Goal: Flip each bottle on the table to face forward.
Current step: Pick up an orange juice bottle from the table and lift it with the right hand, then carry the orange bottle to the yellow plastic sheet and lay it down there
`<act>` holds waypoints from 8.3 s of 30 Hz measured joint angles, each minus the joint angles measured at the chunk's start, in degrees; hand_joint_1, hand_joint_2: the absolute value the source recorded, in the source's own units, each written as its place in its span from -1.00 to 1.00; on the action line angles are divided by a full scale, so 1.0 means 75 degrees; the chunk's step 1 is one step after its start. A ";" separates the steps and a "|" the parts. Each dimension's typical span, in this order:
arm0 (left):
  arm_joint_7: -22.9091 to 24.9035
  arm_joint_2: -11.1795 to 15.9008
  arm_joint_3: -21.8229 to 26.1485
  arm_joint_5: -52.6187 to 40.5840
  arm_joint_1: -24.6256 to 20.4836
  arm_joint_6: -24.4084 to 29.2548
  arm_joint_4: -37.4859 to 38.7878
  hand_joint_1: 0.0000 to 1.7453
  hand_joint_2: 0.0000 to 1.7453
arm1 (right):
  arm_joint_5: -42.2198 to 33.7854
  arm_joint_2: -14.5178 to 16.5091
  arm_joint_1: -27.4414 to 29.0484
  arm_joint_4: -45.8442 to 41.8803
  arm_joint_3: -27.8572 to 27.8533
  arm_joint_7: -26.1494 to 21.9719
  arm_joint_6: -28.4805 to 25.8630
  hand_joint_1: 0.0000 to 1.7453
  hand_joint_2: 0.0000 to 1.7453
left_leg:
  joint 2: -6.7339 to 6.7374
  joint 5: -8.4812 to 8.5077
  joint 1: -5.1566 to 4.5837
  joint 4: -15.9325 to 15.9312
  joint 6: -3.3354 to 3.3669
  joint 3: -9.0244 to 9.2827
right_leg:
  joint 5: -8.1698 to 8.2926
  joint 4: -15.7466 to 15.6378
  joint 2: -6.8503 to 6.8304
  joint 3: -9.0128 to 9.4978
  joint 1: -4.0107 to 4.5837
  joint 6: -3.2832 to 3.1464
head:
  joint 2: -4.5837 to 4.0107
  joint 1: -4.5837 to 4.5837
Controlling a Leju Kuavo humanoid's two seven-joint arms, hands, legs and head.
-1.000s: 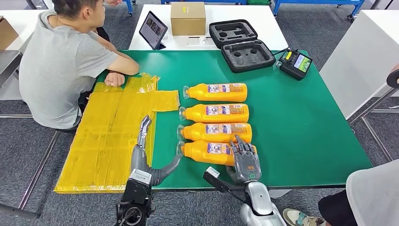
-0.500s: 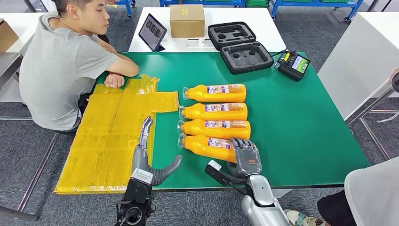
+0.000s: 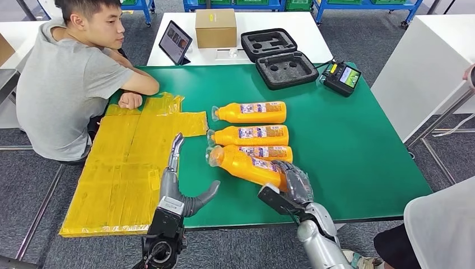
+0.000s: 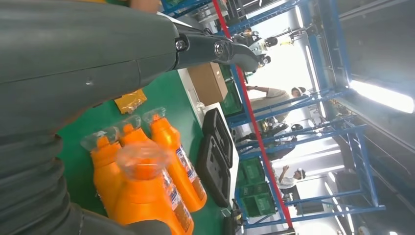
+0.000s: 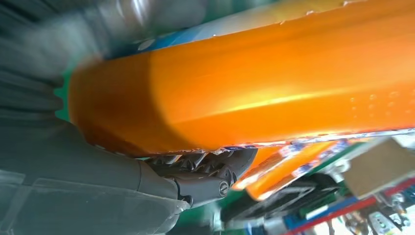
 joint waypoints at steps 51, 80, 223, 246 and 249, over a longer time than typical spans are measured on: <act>0.0007 -0.0719 0.0384 0.2168 0.0145 -0.2653 0.1533 -1.00 -1.00 | -0.4006 0.0384 0.0799 -0.1317 0.1532 -0.1247 -0.1530 1.00 1.00 | -0.0095 0.0025 0.0001 0.0007 0.0001 -0.0228 | -0.0017 0.0011 -0.0065 -0.0113 -0.0001 0.0010 | 0.0000 -0.0003; 0.0006 -0.0692 -0.0016 0.2208 -0.0341 -0.2208 0.2042 -1.00 1.00 | -0.4237 0.0454 -0.0042 -0.0048 0.3014 -0.1263 -0.1954 1.00 1.00 | -0.0103 0.0031 0.0002 0.0008 -0.0001 -0.0234 | -0.0017 0.0014 -0.0070 -0.0117 0.0000 0.0010 | 0.0000 -0.0002; 0.3576 0.1239 0.1124 -0.7636 -0.2404 -0.0456 0.3990 1.00 1.00 | -0.5910 0.0237 0.0613 -0.1077 0.4625 -0.1274 -0.1496 -1.00 1.00 | -0.0126 0.0060 0.0001 0.0009 -0.0010 -0.0245 | -0.0013 0.0022 -0.0090 -0.0125 -0.0003 0.0009 | 0.0000 -0.0001; 0.4010 0.1387 0.1089 -0.8334 -0.3482 -0.1781 0.5823 -1.00 1.00 | -0.6093 0.0364 0.0176 -0.0730 0.4625 -0.1274 -0.1260 -1.00 1.00 | -0.0133 0.0068 0.0002 0.0006 -0.0015 -0.0230 | -0.0012 0.0025 -0.0098 -0.0107 -0.0003 0.0007 | 0.0000 0.0000; 0.4035 0.1387 0.1097 -0.8357 -0.3629 -0.2043 0.5955 -1.00 1.00 | -0.6147 0.0367 0.0105 -0.0648 0.4625 -0.1274 -0.1260 -1.00 1.00 | -0.0133 0.0075 0.0002 0.0006 -0.0019 -0.0225 | -0.0006 0.0026 -0.0098 -0.0104 -0.0002 -0.0001 | 0.0000 0.0000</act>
